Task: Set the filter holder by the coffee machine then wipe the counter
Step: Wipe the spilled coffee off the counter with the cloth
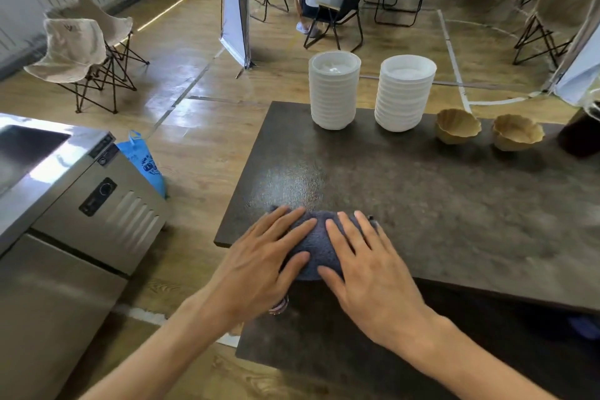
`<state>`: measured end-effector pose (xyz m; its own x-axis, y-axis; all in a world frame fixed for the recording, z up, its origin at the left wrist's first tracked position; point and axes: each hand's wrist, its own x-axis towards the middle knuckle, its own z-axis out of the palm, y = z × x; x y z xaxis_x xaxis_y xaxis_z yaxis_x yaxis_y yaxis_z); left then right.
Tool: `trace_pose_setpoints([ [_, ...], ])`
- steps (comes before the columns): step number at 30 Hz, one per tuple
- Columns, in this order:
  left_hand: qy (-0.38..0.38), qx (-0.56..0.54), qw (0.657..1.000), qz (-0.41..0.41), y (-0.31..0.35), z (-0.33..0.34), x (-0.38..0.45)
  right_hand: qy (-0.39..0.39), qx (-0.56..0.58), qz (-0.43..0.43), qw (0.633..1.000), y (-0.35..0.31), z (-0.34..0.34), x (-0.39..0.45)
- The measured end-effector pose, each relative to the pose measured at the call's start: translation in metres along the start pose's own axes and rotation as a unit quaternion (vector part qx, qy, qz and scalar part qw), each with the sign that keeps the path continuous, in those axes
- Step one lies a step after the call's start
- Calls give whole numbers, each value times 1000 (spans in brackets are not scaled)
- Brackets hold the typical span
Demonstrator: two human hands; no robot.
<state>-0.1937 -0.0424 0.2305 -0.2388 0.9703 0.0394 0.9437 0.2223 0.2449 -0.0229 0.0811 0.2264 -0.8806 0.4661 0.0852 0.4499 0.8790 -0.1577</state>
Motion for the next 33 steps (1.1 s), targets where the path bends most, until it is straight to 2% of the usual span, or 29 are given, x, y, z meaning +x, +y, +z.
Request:
trace_pose_setpoints([
  [4,11,-13,1000,-25,-33,-11,51,-33,54,6,998,6,-1,63],
  [7,6,27,995,-99,-65,-16,105,-57,32,24,998,11,0,132],
  [9,19,40,993,-109,-75,-18,123,-44,16,31,998,12,1,157],
  [12,91,27,991,-95,-73,-14,115,0,-37,7,999,8,6,157],
  [15,158,18,979,-131,-68,-3,108,12,-71,-25,997,6,4,160],
  [17,175,-2,972,-158,-67,1,117,9,-70,-34,997,12,1,174],
  [20,164,-15,971,-175,-71,1,133,-29,2,-25,999,30,-5,186],
  [23,138,-16,978,-155,-68,1,140,-41,51,-19,998,47,-8,180],
  [27,113,-15,989,-96,-36,6,151,-23,57,3,998,77,-17,148],
  [33,68,-36,997,13,60,30,181,2,50,120,992,140,-34,54],
])
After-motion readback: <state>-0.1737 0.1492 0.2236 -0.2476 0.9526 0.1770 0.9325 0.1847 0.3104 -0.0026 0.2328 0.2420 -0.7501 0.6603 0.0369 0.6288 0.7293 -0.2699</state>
